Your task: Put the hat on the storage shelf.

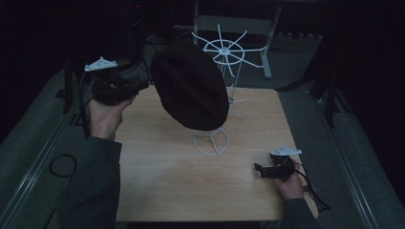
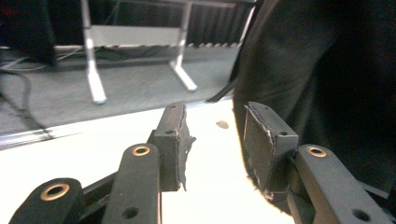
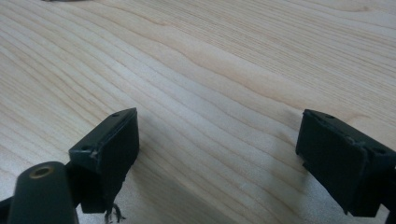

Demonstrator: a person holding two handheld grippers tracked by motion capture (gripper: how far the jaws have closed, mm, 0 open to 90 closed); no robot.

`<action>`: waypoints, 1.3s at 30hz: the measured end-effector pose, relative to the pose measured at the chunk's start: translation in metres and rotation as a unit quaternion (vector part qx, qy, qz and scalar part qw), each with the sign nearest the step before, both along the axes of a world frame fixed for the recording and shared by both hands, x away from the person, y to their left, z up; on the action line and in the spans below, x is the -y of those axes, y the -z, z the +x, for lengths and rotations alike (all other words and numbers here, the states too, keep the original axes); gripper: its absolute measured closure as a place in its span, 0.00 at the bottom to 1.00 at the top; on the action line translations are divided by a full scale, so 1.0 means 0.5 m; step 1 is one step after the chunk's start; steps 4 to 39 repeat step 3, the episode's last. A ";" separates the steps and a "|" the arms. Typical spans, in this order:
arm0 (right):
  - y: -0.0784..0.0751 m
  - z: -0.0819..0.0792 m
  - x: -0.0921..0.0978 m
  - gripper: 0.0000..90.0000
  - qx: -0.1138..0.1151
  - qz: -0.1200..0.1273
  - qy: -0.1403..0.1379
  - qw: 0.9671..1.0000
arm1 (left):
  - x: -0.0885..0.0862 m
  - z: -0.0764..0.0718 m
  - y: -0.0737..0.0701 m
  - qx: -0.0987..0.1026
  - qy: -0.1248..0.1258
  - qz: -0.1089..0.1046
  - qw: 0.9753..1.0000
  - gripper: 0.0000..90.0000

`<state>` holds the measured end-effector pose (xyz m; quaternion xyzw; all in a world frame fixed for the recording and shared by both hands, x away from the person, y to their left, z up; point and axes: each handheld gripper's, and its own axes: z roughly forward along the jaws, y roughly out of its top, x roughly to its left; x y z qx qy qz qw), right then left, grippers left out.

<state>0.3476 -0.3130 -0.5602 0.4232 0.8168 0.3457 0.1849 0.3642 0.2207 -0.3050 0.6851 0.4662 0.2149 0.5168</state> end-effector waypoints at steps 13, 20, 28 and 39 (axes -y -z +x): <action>0.000 0.000 0.000 0.15 0.000 0.001 0.000 1.000 | 0.003 -0.011 -0.001 -0.001 -0.010 0.037 0.999 0.65; 0.000 0.000 0.000 0.15 0.000 0.001 0.000 1.000 | 0.003 -0.011 -0.001 -0.001 -0.010 0.037 0.999 0.65; 0.000 0.000 0.000 0.15 0.000 0.001 0.000 1.000 | 0.003 -0.011 -0.001 -0.001 -0.010 0.037 0.999 0.65; 0.000 0.000 0.000 0.15 0.000 0.001 0.000 1.000 | 0.003 -0.011 -0.001 -0.001 -0.010 0.037 0.999 0.65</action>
